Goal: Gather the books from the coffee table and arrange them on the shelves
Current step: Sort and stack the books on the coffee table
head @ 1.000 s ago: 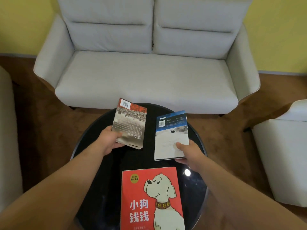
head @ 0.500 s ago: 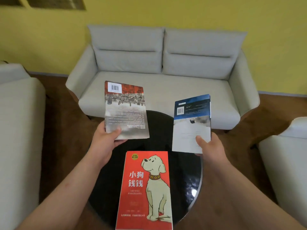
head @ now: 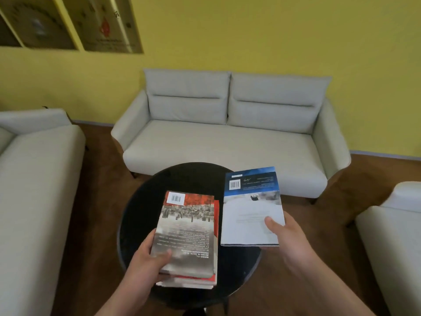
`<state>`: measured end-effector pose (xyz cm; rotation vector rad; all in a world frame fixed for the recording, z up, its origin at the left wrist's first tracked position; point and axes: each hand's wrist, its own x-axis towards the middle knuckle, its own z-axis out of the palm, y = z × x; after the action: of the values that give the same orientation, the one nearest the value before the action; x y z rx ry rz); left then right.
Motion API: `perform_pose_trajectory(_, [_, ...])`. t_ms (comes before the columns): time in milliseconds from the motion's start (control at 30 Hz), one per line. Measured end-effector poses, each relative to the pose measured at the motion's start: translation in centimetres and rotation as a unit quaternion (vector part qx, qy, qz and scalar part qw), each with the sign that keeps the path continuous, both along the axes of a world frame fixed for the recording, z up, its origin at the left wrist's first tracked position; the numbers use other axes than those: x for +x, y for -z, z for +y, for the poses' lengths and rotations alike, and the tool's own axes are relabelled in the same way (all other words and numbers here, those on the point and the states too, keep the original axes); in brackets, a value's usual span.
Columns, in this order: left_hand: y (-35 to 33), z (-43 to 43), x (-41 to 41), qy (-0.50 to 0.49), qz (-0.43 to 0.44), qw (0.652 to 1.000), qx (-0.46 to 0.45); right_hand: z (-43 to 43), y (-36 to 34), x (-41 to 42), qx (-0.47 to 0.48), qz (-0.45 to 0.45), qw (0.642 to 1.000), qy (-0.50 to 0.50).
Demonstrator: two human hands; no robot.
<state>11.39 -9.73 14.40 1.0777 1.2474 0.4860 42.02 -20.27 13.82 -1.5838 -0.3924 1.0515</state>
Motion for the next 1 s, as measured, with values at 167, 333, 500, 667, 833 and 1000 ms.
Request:
perform_pose_trajectory(167, [-0.1,-1.0,-0.2,0.093,0.188,0.97,0.12,-1.9,-0.2,-1.3,0.0,0.006,1.0,-0.018])
perform_pose_trajectory(333, [-0.8,0.1,-0.1,0.159,0.42,0.863,0.231,-2.5,-2.1,-2.5,0.032,-0.025,0.997,-0.066])
perform_pose_trajectory(500, [-5.6,1.4,2.9,0.053,-0.128,0.985,-0.1,-2.2,-4.1,-3.9,0.112,-0.032,0.981,-0.158])
perform_pose_trajectory(667, [-8.4,2.3,2.4,0.071,-0.326,0.913,-0.236,-1.8,-6.7,-4.9,0.133,-0.082,0.955,-0.252])
perform_pose_trajectory(833, [-8.4,3.4,0.6,0.098,-0.329,0.902,-0.262,-0.2,-7.3,-6.5,0.044,-0.225,0.953,-0.198])
perform_pose_trajectory(1000, [-5.7,4.4,0.1,0.143,-0.161,0.974,-0.068,2.0,-4.8,-9.8,0.049,0.149,0.987,-0.043])
